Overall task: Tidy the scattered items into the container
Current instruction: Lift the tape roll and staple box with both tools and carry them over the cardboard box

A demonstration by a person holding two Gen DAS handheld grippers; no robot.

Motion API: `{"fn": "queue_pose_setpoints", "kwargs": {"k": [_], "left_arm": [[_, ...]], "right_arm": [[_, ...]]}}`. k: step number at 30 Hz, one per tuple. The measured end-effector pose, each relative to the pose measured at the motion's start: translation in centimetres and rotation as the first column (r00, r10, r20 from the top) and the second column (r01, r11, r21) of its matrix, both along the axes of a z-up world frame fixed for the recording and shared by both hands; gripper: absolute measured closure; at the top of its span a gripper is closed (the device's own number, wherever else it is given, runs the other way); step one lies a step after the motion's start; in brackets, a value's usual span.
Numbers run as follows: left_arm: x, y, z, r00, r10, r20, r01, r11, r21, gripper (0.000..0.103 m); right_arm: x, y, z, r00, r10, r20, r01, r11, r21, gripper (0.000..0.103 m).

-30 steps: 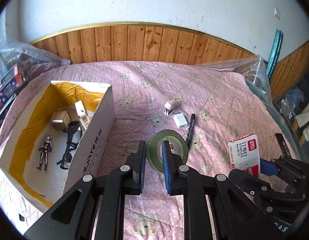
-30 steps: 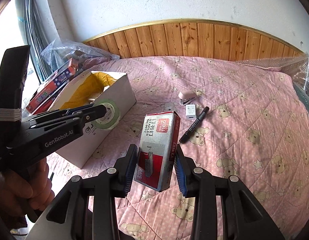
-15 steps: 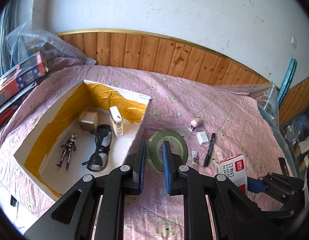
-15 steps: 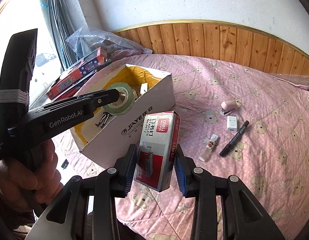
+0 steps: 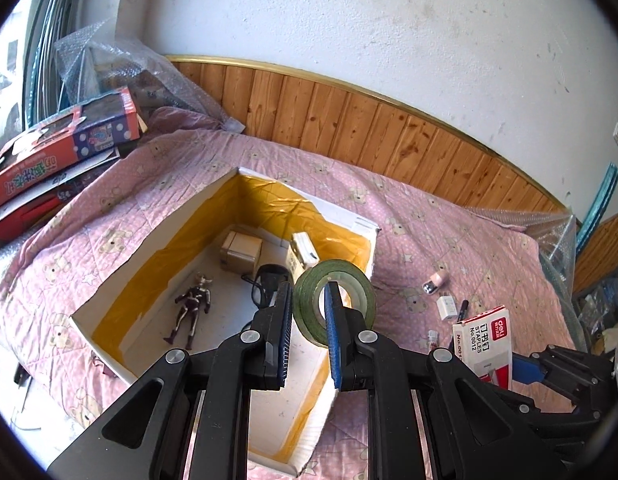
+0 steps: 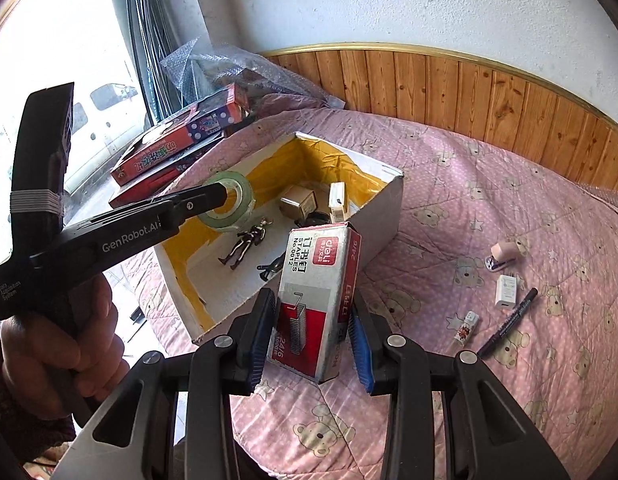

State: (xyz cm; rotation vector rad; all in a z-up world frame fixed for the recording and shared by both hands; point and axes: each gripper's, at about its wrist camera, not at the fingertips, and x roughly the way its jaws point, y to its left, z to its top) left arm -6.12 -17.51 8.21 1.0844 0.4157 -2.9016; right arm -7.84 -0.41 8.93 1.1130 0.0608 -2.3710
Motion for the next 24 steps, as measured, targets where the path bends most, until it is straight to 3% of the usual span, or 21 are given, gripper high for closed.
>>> {"fn": "queue_pose_setpoints", "kwargs": {"k": [17,24], "left_arm": [[-0.8,-7.3,-0.1,0.994,0.112,0.0,-0.112,0.993,0.041,0.088],[-1.0,-10.1,-0.4,0.989,0.147,0.014,-0.147,0.987,0.067,0.088]], "right_arm": [[-4.4,-5.2,1.1,0.998,0.064,0.024,-0.063,0.998,-0.023,0.065],[-6.8,-6.1,1.3,0.996,0.067,0.053,-0.063,0.995,-0.074,0.065]]}}
